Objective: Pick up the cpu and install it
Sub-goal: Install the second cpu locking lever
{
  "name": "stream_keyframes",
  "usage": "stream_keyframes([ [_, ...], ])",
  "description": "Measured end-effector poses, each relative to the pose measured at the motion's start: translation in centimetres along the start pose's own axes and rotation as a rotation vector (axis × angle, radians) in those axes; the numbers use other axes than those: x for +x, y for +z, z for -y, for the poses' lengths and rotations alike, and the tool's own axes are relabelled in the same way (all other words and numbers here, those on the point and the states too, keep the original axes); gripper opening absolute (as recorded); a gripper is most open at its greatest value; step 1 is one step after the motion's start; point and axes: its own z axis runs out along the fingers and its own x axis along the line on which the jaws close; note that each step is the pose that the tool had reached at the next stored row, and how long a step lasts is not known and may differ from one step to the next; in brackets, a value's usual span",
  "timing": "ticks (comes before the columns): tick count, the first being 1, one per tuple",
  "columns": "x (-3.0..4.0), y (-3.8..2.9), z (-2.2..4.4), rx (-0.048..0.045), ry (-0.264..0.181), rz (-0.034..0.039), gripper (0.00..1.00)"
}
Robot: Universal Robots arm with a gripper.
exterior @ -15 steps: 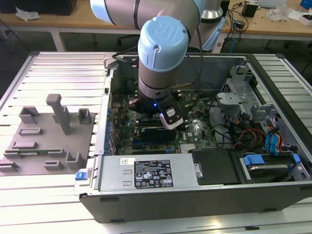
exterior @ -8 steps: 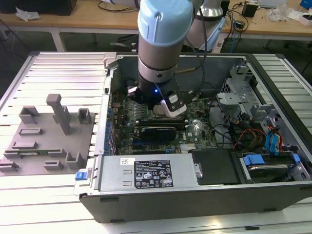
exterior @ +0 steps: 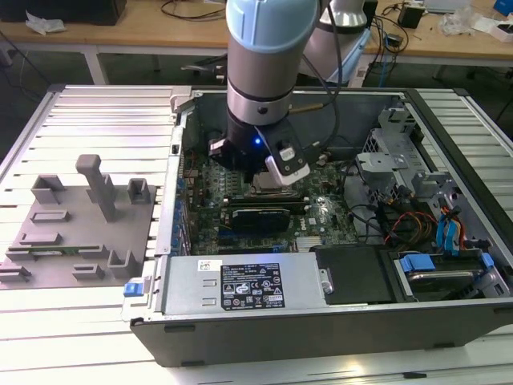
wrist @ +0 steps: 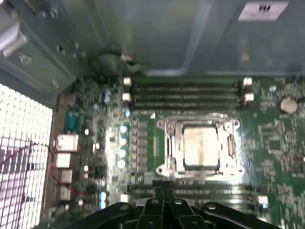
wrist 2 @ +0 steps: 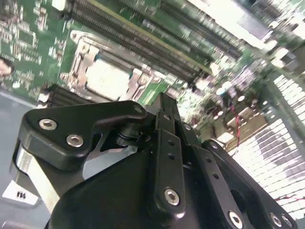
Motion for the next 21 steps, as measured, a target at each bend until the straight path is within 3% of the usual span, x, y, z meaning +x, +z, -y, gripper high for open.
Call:
stream_keyframes([
  [3,-0.01,-0.01,-0.01,0.0493,0.005,0.0012,0.11],
  [6,-0.01,-0.02,-0.01,0.0861,0.016,0.0032,0.11],
  [7,-0.01,-0.02,-0.01,0.0899,0.017,0.0035,0.11],
  [12,-0.47,-0.02,-0.02,0.09,0.018,0.0036,0.11],
  [16,-1.71,-0.04,-0.02,0.09,0.017,0.0036,0.11],
  [19,-3.15,-0.06,-0.02,0.0901,0.017,0.0036,0.11],
  [21,-3.74,-0.07,-0.04,0.09,0.018,0.0036,0.11],
])
